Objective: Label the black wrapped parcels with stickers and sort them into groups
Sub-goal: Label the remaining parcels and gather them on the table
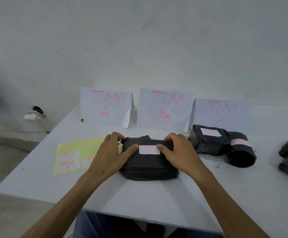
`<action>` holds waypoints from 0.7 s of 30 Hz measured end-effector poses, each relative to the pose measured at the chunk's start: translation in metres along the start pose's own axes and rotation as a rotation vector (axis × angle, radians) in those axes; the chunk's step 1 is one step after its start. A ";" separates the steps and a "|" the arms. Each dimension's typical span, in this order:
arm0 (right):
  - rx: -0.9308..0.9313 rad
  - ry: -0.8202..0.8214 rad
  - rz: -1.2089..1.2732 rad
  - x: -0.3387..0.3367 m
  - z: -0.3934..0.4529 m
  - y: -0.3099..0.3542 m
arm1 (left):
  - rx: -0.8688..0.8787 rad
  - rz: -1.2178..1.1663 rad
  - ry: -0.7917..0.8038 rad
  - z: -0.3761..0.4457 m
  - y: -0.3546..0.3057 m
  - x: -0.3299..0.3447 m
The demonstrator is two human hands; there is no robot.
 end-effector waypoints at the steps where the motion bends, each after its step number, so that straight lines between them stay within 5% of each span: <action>1: 0.001 -0.006 -0.005 0.000 0.000 0.001 | -0.039 -0.016 0.016 -0.003 0.000 0.004; 16: 0.028 -0.189 0.208 -0.017 -0.010 0.001 | -0.043 -0.201 -0.118 -0.015 -0.033 0.004; 21: 0.073 -0.209 0.296 -0.024 -0.016 -0.007 | -0.185 -0.349 -0.101 -0.009 -0.037 0.007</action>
Point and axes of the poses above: each hand's wrist, its own z-axis towards the middle knuckle, its own x-axis out of the palm, y = z × x, the point moved 6 cm from there along z, towards the middle knuckle, and after that the axes turned 13 degrees about -y, right-handed, at the moved point
